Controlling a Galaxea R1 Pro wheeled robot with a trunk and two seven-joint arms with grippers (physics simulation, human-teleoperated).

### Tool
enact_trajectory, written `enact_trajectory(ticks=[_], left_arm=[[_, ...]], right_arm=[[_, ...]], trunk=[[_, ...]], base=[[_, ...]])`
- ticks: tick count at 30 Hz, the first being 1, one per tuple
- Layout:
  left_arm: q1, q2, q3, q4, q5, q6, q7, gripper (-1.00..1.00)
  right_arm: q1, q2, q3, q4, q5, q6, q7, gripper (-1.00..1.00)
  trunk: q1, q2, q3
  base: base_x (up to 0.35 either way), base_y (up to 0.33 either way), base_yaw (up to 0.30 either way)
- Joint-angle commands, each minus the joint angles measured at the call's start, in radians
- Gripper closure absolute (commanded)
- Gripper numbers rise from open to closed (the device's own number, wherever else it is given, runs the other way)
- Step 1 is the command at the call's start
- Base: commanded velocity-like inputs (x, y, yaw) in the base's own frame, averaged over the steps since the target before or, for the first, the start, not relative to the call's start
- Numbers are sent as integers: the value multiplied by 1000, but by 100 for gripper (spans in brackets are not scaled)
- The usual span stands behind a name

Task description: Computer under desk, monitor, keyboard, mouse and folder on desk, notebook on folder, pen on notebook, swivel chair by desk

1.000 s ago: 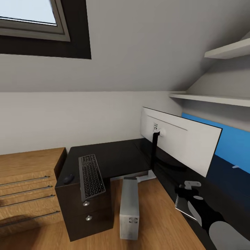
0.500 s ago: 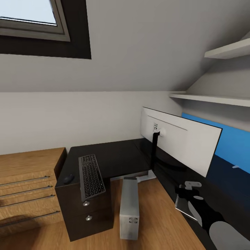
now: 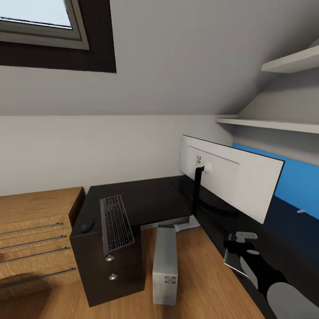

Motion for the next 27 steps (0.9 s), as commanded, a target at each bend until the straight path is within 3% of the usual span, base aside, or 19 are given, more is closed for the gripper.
enact_trajectory(ticks=[1,24,27], left_arm=[[-1,1,-8,0,10,-6,6,-100],[-1,1,-8,0,9,-7,4,-100],[-1,1,-8,0,9,-7,4,-100]], right_arm=[[0,-1,5,-2,-10,5,-5,-100],[0,0,6,-2,-10,6,-5,-100],[0,0,6,-2,-10,6,-5,-100]], trunk=[[4,-8,-4],[92,-169,-76],[92,-169,-76]], base=[[0,0,0],[0,0,0],[0,0,0]])
